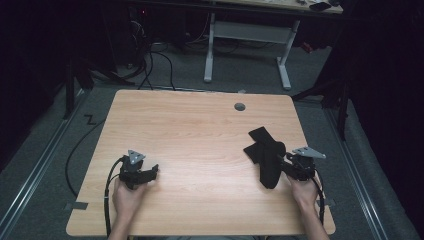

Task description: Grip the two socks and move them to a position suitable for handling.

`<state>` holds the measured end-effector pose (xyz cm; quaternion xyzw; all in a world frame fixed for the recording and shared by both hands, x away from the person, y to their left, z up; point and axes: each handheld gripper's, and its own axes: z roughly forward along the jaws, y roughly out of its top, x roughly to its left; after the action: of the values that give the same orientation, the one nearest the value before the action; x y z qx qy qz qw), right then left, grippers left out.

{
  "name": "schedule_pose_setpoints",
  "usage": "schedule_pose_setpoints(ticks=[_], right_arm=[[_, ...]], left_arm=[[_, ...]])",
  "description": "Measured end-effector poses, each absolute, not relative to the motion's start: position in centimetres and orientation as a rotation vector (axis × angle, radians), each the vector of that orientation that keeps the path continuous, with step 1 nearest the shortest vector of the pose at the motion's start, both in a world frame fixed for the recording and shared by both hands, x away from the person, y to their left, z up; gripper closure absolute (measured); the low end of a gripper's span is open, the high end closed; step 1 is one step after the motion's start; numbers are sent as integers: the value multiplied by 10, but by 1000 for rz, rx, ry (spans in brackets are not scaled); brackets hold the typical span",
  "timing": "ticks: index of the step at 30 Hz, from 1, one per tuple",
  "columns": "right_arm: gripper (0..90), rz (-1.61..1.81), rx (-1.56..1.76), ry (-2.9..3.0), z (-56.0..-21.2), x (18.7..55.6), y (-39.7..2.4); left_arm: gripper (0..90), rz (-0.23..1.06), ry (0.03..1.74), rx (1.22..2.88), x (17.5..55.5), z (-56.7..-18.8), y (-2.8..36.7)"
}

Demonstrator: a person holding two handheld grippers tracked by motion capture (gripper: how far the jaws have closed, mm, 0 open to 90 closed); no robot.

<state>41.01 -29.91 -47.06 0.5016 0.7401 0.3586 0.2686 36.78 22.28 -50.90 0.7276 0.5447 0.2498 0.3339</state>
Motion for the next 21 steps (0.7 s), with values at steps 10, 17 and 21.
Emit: schedule_pose_setpoints(ticks=[10,17,21], right_arm=[[556,984,1289,2065,-463,416,-270],[505,889,1293,2111,-468,425,-255],[476,823,1309,2101,-474,430,-254]], left_arm=[[284,652,1419,1900,368,-509,222],[283,650,1415,1902,368,-509,222],[283,650,1416,1902,368,-509,222]])
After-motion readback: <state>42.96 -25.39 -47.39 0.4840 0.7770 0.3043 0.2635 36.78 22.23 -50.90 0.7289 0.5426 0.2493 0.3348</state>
